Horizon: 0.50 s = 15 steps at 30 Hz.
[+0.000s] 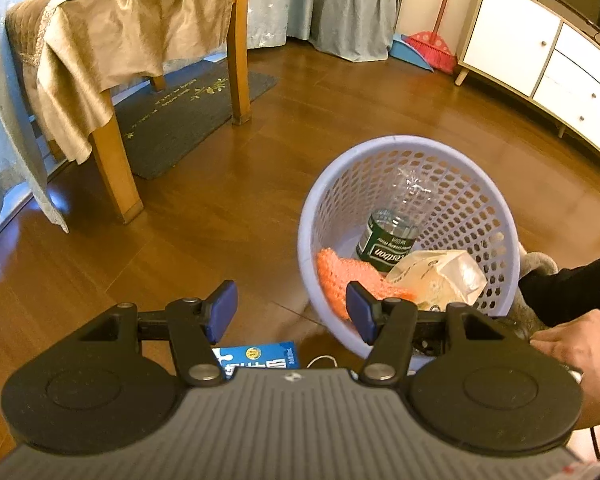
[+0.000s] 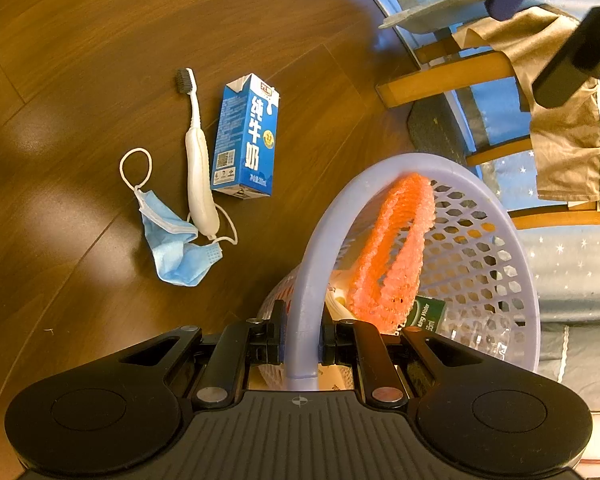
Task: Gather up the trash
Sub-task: 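Move the left gripper down to the blue surgical mask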
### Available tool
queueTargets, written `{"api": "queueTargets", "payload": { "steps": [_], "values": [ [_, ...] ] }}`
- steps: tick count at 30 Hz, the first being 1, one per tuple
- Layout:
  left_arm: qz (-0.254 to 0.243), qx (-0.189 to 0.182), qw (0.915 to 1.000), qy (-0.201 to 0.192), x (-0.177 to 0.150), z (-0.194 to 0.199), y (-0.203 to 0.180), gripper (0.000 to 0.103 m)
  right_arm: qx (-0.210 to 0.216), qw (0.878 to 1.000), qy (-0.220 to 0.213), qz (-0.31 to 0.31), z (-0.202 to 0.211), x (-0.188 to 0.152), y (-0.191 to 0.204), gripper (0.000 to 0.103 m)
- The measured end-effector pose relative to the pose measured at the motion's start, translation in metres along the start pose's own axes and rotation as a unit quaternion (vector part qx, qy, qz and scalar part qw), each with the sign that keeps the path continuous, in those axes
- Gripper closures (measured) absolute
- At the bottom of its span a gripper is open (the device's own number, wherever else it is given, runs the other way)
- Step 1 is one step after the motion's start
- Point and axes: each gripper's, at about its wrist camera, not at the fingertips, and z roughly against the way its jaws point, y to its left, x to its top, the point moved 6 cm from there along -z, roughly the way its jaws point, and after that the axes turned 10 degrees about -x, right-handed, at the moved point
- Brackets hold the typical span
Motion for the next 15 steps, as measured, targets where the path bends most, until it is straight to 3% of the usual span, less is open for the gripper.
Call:
{"api": "queueTargets", "payload": {
  "steps": [15],
  "values": [
    [0.008,0.027,0.9993,0.024,-0.028,-0.002,0.023,0.04,-0.001,1.0,0.001,0.001,0.001,0.0,0.001,0.093]
  ]
}}
